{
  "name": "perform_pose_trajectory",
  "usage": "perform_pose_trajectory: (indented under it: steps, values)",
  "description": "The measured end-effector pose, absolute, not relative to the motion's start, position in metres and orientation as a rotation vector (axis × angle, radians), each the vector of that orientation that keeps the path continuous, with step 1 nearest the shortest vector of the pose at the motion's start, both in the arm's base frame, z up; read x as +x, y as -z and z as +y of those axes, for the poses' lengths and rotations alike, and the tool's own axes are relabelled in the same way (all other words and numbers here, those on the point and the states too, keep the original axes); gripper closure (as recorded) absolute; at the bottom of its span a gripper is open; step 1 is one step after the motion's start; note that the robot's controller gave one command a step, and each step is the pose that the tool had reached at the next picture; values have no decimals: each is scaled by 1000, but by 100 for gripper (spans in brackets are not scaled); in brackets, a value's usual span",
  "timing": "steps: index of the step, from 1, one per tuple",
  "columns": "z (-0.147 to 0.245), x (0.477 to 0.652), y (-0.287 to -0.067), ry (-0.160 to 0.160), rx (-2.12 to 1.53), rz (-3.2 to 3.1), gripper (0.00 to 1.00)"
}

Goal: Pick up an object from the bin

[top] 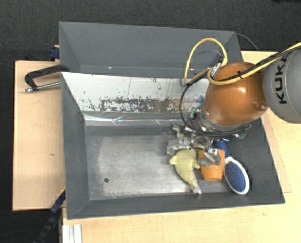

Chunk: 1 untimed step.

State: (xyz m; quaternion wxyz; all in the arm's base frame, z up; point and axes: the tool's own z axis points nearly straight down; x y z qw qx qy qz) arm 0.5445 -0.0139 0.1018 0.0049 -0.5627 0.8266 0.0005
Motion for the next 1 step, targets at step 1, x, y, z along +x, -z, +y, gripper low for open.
perform_pose_trajectory:
  steps: [1]
  values:
    - [-6, 546, -82, -3, -2126, 2299, 0]
